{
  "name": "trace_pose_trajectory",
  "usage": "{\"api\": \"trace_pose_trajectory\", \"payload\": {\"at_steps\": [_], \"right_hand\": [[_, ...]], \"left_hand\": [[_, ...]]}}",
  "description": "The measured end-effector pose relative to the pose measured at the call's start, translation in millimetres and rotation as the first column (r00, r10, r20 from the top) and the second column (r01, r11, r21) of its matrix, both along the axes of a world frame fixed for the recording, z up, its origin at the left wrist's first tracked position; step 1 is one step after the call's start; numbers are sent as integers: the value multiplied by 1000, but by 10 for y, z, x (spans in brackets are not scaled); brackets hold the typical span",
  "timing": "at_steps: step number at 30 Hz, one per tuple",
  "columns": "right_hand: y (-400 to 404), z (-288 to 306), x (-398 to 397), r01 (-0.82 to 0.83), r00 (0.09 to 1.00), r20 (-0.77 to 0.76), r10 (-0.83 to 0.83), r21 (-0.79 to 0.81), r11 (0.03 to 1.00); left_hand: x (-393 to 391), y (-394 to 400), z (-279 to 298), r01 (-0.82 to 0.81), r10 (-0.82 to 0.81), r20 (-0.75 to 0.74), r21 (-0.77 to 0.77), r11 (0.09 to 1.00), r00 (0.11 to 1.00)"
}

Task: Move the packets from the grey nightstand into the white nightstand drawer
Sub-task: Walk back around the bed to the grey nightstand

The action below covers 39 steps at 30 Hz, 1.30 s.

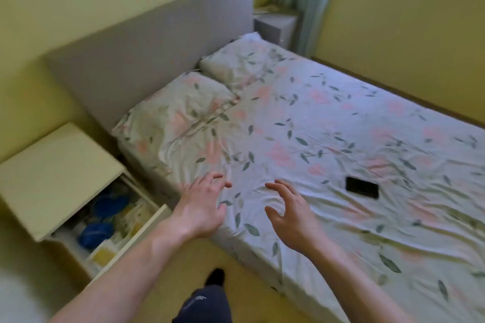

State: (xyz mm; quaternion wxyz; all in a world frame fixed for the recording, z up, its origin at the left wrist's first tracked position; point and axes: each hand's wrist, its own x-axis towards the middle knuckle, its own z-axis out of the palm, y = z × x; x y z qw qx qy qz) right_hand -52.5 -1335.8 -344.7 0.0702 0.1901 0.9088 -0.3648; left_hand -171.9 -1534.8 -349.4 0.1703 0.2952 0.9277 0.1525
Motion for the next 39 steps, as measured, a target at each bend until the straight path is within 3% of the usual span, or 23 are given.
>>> {"api": "trace_pose_trajectory", "payload": {"at_steps": [9, 19, 24, 31, 39], "right_hand": [[1328, 368, 1105, 390, 920, -43, -389, 32, 920], [2298, 555, 2974, 667, 744, -81, -663, 44, 744], [2775, 595, 4089, 700, 711, -128, -691, 41, 713], [3483, 713, 5574, 665, 745, -113, -657, 55, 745], [4496, 989, 6279, 616, 780, -185, -597, 59, 786]], "left_hand": [[376, 1900, 203, 380, -378, -44, 61, 923, 925], [1910, 3591, 452, 728, -724, -85, 106, 677, 685], [2970, 4193, 526, 764, -754, -125, 122, 633, 645], [4347, 4786, 725, 701, -693, -115, 178, 690, 712], [5057, 5513, 920, 642, -627, -136, 172, 747, 767]]}}
